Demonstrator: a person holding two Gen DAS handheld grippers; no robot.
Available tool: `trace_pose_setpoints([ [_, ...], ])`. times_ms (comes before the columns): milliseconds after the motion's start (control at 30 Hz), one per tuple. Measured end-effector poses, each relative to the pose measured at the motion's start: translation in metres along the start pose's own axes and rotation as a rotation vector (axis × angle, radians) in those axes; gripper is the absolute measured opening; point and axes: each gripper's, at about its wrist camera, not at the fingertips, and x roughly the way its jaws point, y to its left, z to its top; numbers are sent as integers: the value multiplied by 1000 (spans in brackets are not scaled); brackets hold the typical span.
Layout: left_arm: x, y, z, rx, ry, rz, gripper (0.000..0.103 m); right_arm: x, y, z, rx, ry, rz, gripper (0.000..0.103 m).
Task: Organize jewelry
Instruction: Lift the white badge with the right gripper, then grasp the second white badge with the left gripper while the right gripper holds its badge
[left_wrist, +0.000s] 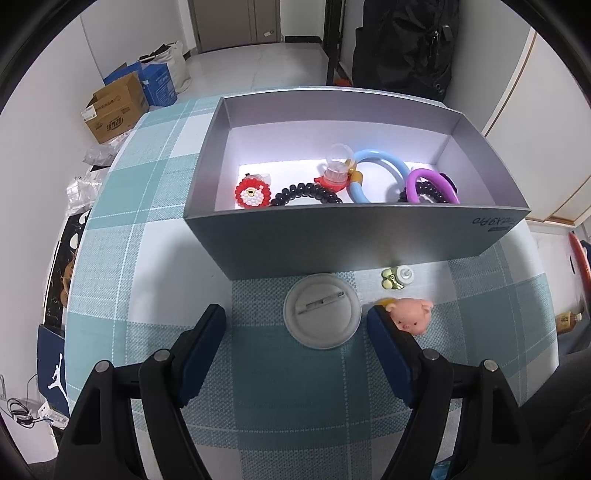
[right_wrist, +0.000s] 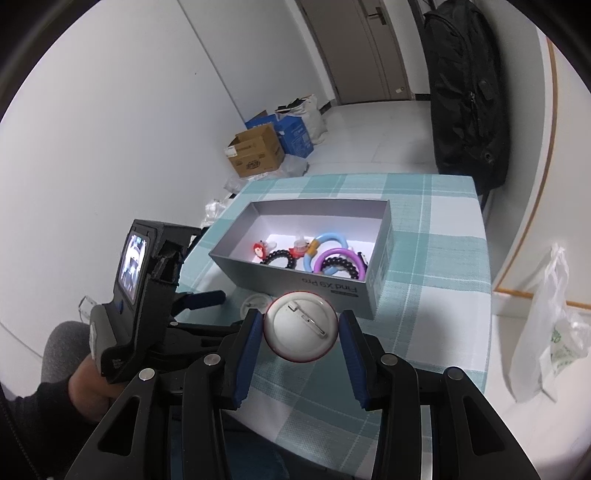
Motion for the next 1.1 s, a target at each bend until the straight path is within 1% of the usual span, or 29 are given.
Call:
trace_pose_setpoints([
  [100, -1, -3, 0, 18, -3, -12, 67, -2, 0, 0, 4, -3, 7, 41],
  [133, -1, -5, 2, 26, -5, -18, 58, -2, 0, 1, 4, -4, 8, 41],
  [167, -3, -7, 2, 39, -9, -26, 46, -2, 0, 1, 5, -3, 10, 41],
  [233, -5, -13, 2, 67, -12, -39, 38, -2, 0, 1, 5, -4, 12, 42],
  [300, -5, -12, 2, 69, -12, -40, 38, -2, -1, 1, 6, -4, 12, 42],
  [467, -6, -5, 5, 28, -4, -89, 37, -2, -2, 1, 17, -4, 12, 42],
  [833, -14, 4, 0, -2, -9, -107, 37, 1, -2, 4, 32, -13, 8, 42],
  [1100, -32, 11, 0, -29, -59, -144, 37, 6, 4, 7, 33, -15, 17, 42],
])
